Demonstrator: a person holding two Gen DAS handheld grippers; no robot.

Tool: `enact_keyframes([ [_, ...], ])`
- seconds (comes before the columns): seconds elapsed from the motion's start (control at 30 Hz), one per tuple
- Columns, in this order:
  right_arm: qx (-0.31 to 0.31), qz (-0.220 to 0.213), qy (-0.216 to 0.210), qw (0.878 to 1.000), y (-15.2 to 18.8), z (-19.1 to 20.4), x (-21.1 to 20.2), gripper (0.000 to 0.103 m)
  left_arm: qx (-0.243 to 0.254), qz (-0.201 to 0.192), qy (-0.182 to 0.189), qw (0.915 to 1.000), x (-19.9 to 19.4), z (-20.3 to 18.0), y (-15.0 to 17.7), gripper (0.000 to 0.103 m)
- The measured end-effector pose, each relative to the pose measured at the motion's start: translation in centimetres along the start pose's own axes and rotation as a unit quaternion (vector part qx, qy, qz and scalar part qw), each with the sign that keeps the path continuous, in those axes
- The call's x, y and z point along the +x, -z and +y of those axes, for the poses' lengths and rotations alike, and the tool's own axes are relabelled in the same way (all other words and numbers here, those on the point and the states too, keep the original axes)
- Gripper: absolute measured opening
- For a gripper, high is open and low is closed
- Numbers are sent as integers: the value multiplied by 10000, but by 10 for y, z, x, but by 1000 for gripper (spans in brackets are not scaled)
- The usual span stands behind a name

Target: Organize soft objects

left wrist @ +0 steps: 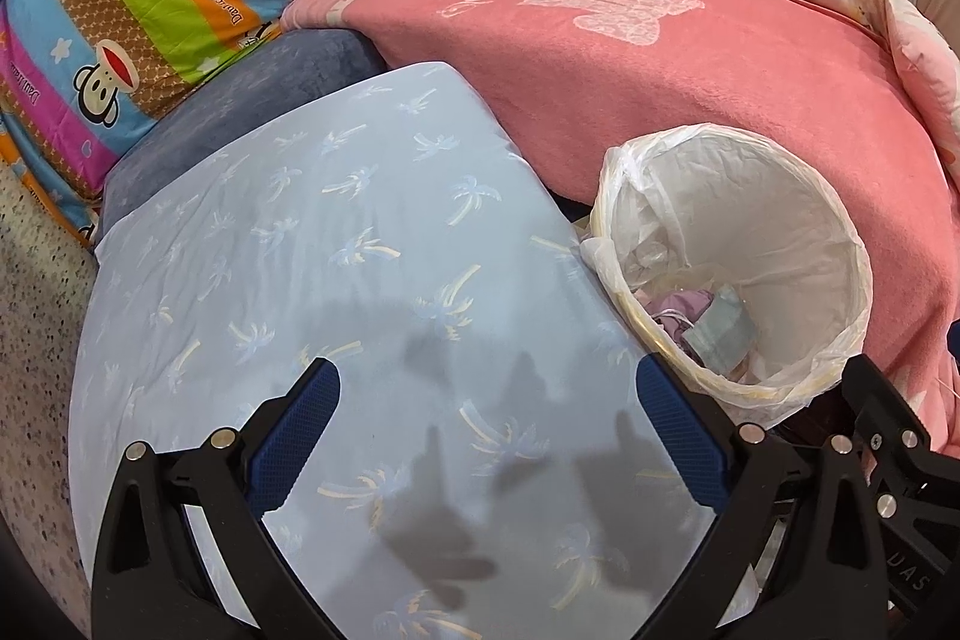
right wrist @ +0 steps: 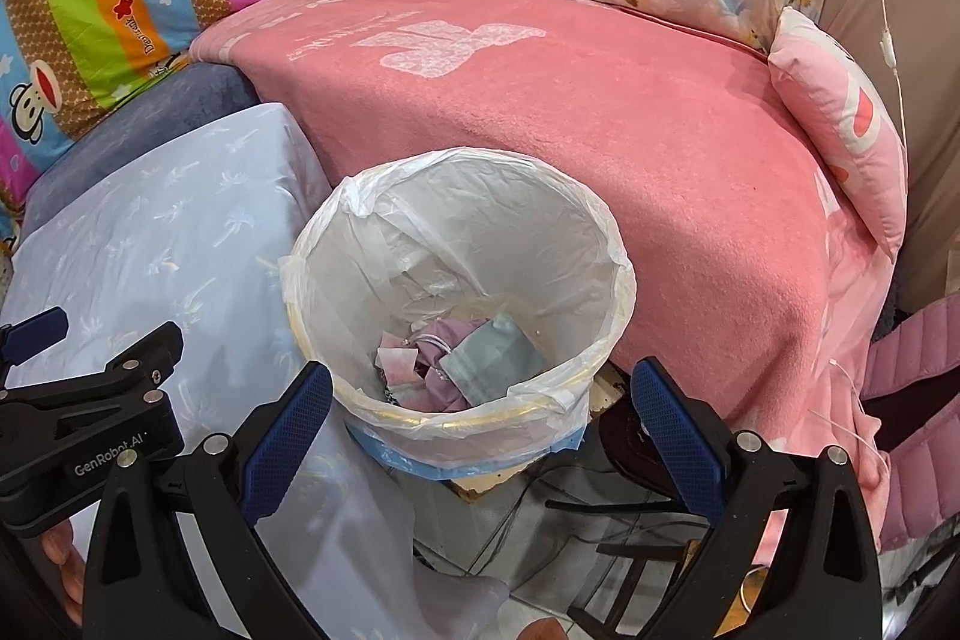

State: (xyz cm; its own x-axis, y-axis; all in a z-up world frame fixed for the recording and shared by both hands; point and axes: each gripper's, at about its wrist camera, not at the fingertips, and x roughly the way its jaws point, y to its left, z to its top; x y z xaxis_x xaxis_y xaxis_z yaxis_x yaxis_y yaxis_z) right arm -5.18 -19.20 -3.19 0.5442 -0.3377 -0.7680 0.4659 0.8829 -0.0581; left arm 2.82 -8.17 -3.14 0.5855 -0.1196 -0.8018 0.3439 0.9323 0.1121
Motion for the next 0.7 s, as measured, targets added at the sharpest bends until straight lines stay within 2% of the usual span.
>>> enact_keyframes([
  [0.7,-8,25,16,10000,1,1,0,97,-17,11,1,10000,0,2,3,95],
])
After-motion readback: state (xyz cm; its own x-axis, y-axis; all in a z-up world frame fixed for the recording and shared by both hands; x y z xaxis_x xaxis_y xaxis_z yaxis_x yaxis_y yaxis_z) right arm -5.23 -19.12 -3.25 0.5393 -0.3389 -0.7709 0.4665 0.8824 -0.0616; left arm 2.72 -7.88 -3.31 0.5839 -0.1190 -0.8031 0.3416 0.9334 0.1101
